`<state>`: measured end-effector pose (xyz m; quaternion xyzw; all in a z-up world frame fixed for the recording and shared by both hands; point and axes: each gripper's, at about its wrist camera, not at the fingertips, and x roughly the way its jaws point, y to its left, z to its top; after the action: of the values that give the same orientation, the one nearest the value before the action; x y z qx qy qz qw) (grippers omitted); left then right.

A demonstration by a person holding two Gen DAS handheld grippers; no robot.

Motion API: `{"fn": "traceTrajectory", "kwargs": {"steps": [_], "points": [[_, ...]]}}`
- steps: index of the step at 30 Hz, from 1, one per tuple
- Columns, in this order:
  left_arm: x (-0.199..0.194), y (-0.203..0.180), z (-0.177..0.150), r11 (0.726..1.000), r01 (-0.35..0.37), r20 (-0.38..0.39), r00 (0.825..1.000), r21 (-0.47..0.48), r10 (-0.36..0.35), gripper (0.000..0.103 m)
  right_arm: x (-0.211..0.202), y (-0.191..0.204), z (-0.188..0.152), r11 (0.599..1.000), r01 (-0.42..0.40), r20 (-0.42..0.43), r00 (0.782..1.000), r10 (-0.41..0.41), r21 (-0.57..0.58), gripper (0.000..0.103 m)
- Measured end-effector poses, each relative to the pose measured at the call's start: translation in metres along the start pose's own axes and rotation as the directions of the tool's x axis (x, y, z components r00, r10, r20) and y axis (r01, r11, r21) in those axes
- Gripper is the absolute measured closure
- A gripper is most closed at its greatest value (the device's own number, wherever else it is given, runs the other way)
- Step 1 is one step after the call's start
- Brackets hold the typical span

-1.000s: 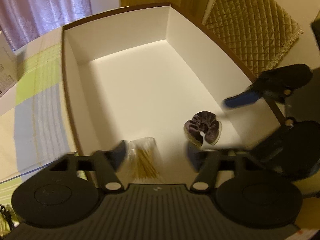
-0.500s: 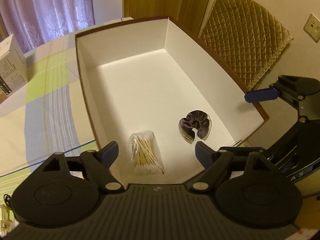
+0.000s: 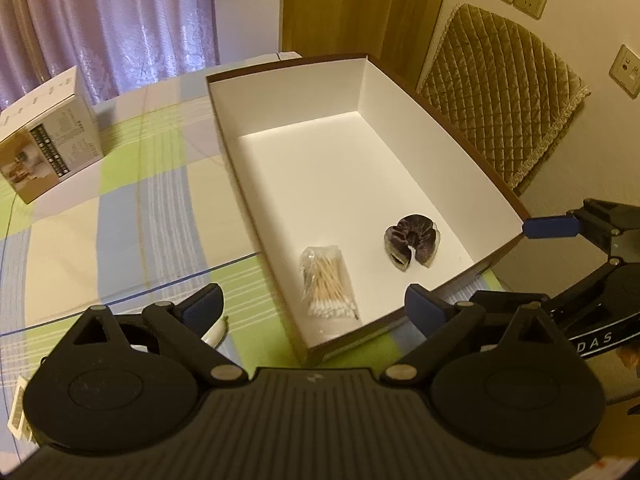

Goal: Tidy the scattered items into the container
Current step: 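Withdraw both tools from the box back toward the remaining items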

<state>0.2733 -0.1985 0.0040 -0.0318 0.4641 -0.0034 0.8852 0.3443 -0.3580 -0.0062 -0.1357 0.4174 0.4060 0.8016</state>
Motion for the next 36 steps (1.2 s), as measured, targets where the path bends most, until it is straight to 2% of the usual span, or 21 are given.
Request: {"fn": "traceTrajectory", "kwargs": {"steps": [13, 20, 31, 36], "points": [[-0.036, 0.023, -0.041, 1.0, 0.017, 0.013, 1.0, 0.017, -0.017, 0.007, -0.018, 0.028, -0.018, 0.999, 0.019, 0.012, 1.0, -0.019, 0.038, 0.002], [-0.058, 0.04, -0.068, 1.0, 0.018, 0.019, 1.0, 0.005, -0.018, 0.007, -0.028, 0.049, -0.033, 0.995, 0.042, 0.024, 0.999, -0.045, 0.094, 0.002], [-0.083, 0.067, -0.109, 1.0, 0.007, 0.002, 1.0, -0.007, -0.007, 0.007, -0.027, 0.094, -0.051, 0.993, 0.028, 0.005, 1.0, -0.029, 0.117, 0.002], [-0.091, 0.083, -0.128, 1.0, 0.006, 0.009, 1.0, -0.015, -0.005, 0.007, -0.025, 0.111, -0.056, 0.988, -0.018, 0.012, 1.0, 0.016, 0.15, 0.002]]}}
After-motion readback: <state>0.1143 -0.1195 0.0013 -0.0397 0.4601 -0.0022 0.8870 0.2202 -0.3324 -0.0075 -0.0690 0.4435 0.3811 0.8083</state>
